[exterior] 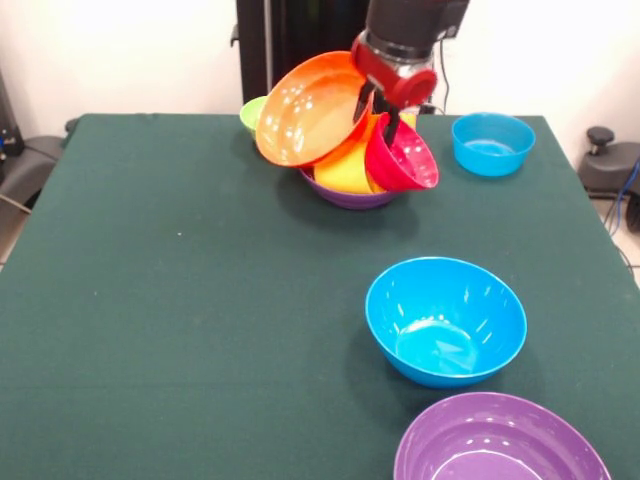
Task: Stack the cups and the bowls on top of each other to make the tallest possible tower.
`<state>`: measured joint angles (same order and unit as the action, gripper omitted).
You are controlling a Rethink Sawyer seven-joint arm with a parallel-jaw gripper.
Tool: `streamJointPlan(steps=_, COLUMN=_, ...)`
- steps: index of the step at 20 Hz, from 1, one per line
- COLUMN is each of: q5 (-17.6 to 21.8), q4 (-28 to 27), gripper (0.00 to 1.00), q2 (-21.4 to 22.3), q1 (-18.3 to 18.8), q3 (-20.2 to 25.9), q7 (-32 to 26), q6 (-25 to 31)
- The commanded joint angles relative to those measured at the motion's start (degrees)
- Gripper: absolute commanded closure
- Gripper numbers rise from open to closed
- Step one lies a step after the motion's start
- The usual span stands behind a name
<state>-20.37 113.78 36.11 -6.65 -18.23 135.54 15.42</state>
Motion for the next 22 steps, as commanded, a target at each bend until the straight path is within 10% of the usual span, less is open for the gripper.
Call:
streamJointPlan(steps=1, q5=-1.14, q4=-0.81, gripper=0.0, q2=7.64, q1=-1.68, q3=1.44, q7=9.88, q6=14.54)
streamJointPlan(steps=22, q5=-0.14, q4=-5.5, gripper=0.0, q2=7.38, q1=-0.04, q3=1.14, q7=7.78, q6=20.16)
